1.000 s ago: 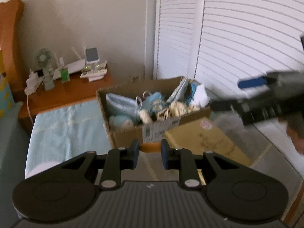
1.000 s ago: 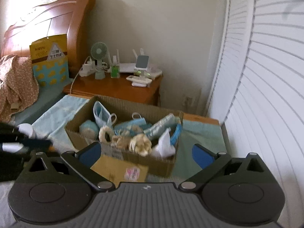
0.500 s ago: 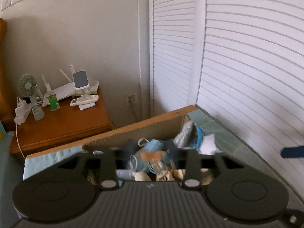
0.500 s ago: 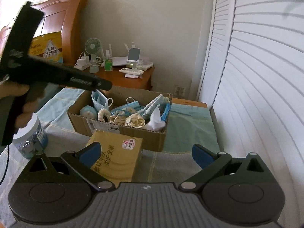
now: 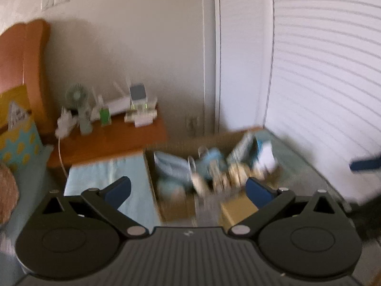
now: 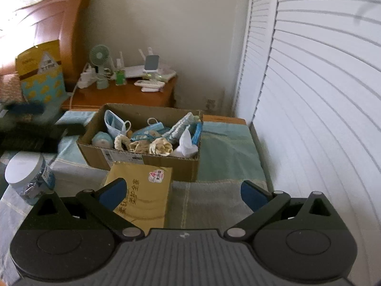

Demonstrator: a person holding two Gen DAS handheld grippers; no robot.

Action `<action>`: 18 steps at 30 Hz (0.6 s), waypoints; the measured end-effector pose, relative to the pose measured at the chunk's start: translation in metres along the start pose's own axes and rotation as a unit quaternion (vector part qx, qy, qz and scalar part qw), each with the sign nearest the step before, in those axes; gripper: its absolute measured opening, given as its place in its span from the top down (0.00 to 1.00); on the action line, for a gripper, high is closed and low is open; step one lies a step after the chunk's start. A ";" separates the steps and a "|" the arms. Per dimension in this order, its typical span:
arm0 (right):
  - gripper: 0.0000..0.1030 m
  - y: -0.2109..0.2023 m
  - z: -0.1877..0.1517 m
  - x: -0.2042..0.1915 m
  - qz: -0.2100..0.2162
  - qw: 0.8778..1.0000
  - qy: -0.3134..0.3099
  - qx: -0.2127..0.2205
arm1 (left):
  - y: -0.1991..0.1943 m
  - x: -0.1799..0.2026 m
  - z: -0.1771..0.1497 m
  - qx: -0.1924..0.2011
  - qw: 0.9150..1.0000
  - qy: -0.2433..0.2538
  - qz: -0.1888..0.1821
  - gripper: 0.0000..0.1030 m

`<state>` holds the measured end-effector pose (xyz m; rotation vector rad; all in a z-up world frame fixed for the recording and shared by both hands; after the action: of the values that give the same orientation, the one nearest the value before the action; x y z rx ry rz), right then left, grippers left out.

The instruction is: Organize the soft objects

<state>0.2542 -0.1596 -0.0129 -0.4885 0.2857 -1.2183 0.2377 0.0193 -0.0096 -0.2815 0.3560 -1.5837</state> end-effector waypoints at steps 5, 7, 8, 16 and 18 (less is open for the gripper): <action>0.00 -0.007 -0.004 -0.006 -0.019 0.999 0.020 -0.023 | -0.026 0.005 -0.020 -0.044 0.999 -0.007 0.006 0.01; 0.00 -0.012 -0.005 -0.008 -0.033 0.999 0.019 -0.026 | -0.037 0.002 -0.020 -0.045 0.999 -0.015 0.020 0.01; 0.00 -0.014 -0.006 -0.009 -0.039 0.999 0.018 -0.027 | -0.040 0.000 -0.019 -0.047 0.998 -0.018 0.025 0.01; 0.00 -0.032 -0.002 -0.016 -0.048 0.998 0.027 -0.020 | -0.059 -0.002 -0.013 -0.042 0.998 -0.020 0.048 0.01; 0.00 -0.035 -0.002 -0.017 -0.050 0.998 0.026 -0.020 | -0.061 -0.001 -0.014 -0.044 0.998 -0.018 0.051 0.01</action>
<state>0.2192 -0.1529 0.0020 -0.5108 0.3329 -1.3270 0.1763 0.0228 0.0020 -0.3532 0.4073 -1.4626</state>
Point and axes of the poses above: each gripper's, at about its wrist camera, not at the fingertips, and y roughly the way its jaws point, x to its right, z to its top, the point moved 8 cm from there along y, roughly the way its jaws point, and after that the axes turned 11 degrees about x, right-handed, at the moved point
